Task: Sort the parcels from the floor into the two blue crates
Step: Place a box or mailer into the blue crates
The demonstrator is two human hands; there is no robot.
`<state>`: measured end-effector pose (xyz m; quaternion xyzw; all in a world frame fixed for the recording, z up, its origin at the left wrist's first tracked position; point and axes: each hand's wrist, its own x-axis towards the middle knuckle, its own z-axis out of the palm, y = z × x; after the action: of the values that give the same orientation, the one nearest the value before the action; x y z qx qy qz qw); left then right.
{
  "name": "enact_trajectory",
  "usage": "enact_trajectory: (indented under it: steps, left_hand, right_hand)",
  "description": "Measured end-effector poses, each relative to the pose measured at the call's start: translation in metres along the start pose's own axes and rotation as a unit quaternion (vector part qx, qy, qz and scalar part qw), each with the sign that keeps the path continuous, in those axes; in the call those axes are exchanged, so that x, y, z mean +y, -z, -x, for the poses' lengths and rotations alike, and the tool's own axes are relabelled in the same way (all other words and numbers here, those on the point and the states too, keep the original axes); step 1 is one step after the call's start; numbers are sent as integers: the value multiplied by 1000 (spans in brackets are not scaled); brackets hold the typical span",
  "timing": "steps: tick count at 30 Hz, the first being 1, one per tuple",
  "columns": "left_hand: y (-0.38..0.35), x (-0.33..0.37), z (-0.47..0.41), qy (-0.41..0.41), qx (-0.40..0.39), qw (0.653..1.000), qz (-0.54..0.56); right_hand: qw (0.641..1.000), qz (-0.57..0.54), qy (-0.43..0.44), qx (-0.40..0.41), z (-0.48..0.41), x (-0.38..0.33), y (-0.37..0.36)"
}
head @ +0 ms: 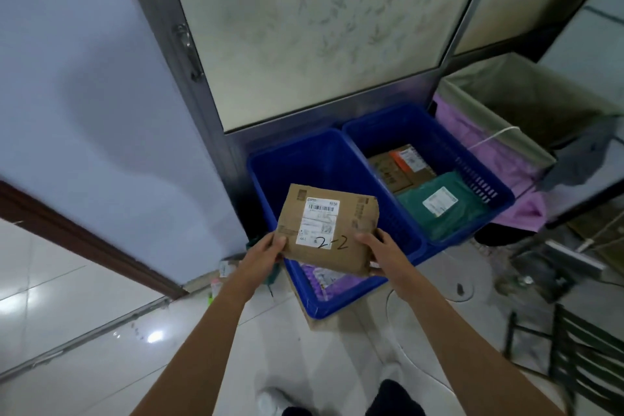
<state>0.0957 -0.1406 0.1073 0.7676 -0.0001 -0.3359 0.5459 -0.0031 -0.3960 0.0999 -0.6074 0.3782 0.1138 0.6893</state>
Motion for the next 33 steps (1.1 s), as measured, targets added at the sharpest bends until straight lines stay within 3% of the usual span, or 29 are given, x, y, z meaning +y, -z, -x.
enact_trajectory:
  steps: [7,15,21,33]
  left_hand:
    - [-74,43,-9,-64,5,997,-36]
    - [-208,96,-47,-48,73,996,-22]
    - [-277,132,-71,-40,96,994,15]
    - [-292,163,-134,-9,148,988,-36]
  right_hand:
    - [999,-1,41,6,-21,-21,71]
    - [990,69,121,10,-47,-57,200]
    - [983,136,126,2,-76,-82,272]
    - [974,152,163,26,-126,-124,304]
